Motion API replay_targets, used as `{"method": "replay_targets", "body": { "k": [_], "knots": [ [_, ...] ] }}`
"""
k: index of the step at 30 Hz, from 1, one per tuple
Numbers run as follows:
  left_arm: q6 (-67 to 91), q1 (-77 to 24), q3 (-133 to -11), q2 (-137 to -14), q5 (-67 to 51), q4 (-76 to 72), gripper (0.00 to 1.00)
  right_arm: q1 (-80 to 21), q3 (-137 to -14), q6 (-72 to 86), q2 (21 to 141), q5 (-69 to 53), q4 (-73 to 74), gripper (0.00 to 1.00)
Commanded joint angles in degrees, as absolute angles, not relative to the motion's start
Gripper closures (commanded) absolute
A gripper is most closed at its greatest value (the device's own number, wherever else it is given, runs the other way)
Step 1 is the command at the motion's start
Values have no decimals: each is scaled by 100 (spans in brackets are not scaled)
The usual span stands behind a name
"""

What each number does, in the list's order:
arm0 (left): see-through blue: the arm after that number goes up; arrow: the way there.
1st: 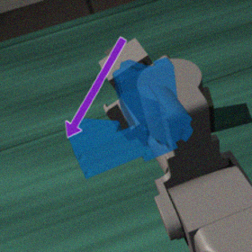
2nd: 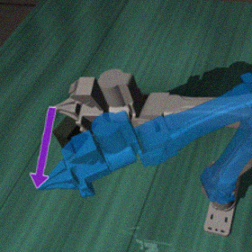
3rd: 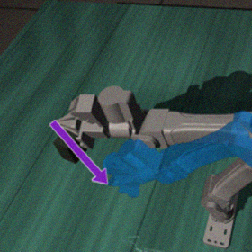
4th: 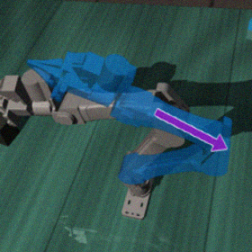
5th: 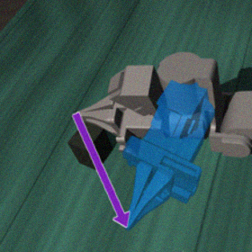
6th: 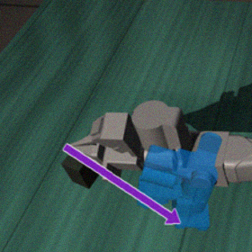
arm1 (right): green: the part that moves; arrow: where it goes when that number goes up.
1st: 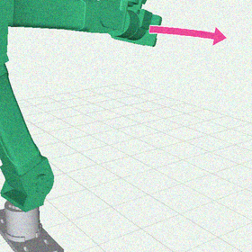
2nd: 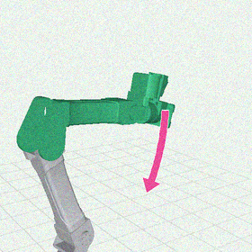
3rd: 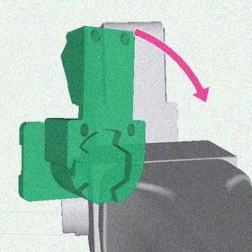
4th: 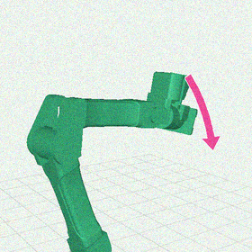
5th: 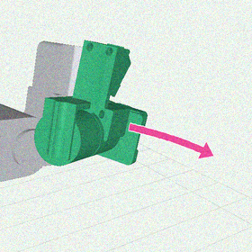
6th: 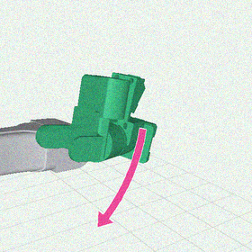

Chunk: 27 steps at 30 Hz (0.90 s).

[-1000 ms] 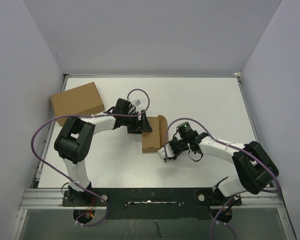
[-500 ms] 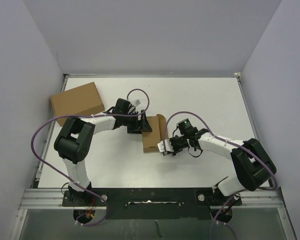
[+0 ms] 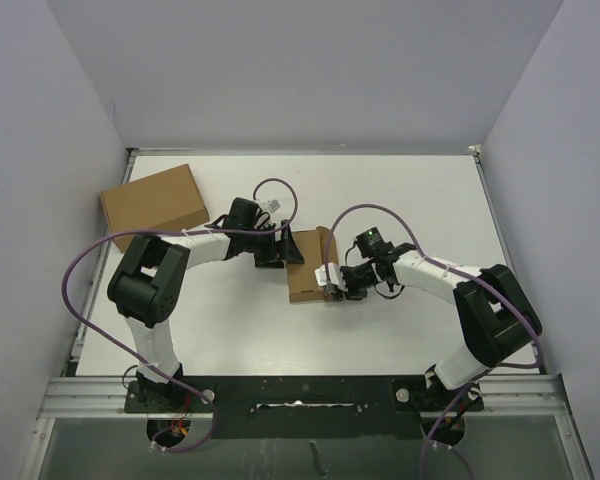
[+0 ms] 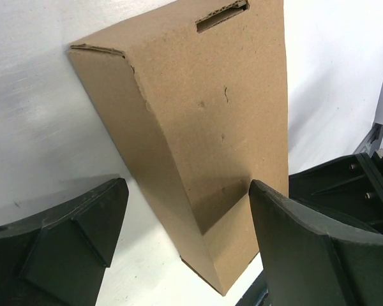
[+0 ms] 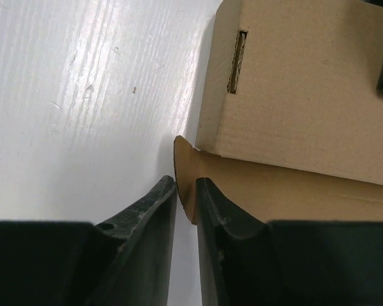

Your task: Fold the paper box

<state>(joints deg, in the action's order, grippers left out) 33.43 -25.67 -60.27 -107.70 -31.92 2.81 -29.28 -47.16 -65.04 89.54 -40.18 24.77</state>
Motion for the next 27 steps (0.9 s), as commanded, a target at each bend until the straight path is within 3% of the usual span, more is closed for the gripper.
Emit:
{"method": "replay_targets", "body": {
  "k": [1, 11, 17, 27],
  "knots": [
    [3292, -2551, -5915, -10969, -3155, 387, 23, -3014, -4771, -6523, 8811, -4248, 2475, 77],
    [3282, -2549, -5918, -10978, -3163, 389, 23, -3129, -4711, -6450, 8744, -4115, 2310, 75],
    [3262, -2541, -5915, -10982, -3195, 387, 23, -3027, -4789, -6221, 8775, -4026, 2281, 95],
    [3235, -2522, -5932, -11020, -3243, 393, 25, -2964, -4931, -5915, 8905, -4031, 2323, 100]
  ]
}}
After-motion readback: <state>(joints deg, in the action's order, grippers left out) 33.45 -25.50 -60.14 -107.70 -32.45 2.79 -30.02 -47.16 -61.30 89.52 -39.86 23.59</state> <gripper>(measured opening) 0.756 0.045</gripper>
